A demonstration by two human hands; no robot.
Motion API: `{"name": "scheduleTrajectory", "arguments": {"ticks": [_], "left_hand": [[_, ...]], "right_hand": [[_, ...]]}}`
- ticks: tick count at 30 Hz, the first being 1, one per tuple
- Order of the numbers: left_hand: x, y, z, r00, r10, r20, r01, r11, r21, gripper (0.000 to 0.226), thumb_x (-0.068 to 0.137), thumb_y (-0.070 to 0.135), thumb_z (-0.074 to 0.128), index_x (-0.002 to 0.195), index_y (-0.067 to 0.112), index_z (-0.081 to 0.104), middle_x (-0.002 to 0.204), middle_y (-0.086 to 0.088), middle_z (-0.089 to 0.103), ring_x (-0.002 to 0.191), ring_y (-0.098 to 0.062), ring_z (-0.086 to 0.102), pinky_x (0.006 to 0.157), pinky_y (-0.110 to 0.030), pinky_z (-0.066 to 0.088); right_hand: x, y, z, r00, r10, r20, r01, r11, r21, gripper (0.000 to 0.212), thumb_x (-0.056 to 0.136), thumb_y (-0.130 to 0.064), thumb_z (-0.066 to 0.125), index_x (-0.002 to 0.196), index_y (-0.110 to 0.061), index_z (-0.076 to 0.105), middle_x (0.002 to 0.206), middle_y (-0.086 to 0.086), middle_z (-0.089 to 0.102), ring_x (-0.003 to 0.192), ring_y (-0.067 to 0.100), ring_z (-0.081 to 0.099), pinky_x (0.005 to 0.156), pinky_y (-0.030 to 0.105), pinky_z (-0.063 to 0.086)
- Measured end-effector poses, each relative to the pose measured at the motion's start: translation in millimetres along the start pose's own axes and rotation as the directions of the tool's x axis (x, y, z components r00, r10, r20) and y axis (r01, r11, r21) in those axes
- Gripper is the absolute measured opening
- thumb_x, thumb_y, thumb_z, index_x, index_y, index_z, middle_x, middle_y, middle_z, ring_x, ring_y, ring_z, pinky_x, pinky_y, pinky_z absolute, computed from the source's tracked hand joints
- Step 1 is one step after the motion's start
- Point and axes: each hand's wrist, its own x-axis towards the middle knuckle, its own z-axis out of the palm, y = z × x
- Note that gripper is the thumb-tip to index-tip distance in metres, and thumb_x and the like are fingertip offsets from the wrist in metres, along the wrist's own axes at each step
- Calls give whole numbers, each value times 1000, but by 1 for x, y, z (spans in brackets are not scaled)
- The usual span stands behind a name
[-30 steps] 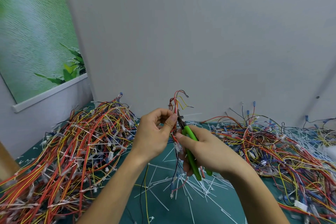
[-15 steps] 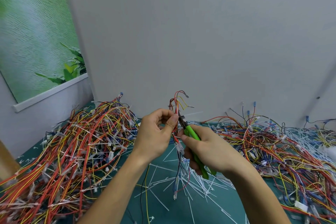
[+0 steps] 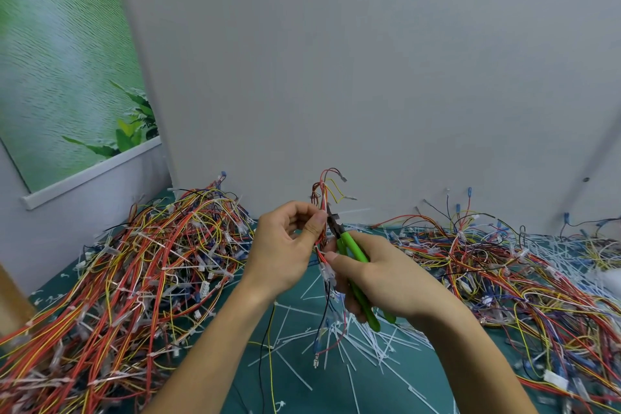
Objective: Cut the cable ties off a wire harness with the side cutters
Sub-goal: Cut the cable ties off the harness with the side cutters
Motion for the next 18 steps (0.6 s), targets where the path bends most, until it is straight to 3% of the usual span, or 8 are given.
{"name": "scheduleTrajectory", "arguments": {"ticks": [5, 9, 14, 18], "left_hand": [[-1, 3, 0, 1000, -10, -8, 10, 1000, -14, 6, 89, 37, 73, 89, 43, 73, 86, 12, 75, 79, -2, 68, 73, -15, 53], [-1, 8, 1, 999, -43, -12, 42, 999, -30, 5, 85, 35, 72, 87, 31, 73, 86, 11, 75, 81, -3, 69, 75, -16, 53], [-1, 12, -4, 988, -152, 19, 153, 983, -96, 6, 91, 17, 73, 88, 22, 77, 87, 1, 78, 80, -7, 70, 72, -17, 55], [0, 13, -4, 982, -187, 11, 187, 978, -95, 6, 92, 19, 73, 89, 18, 78, 85, -3, 78, 78, -10, 70, 68, -20, 57]], "right_hand": [[1, 2, -2, 1000, -7, 1, 7, 1000, -27, 9, 103, -19, 59, 100, -12, 55, 67, 9, 55, 54, 27, 55, 54, 41, 50], [-2, -3, -1, 1000, 12, 28, -14, 996, 90, 12, 103, -21, 60, 97, -12, 56, 69, 10, 59, 52, 28, 59, 50, 38, 53], [-4, -6, -2, 992, 76, 100, -92, 981, 171, 19, 104, -26, 60, 108, -8, 56, 81, 11, 64, 65, 32, 67, 65, 46, 61], [-2, -3, 1, 997, 47, 63, -55, 991, 125, 16, 104, -26, 59, 99, -11, 56, 75, 9, 63, 54, 28, 63, 53, 39, 57]]}}
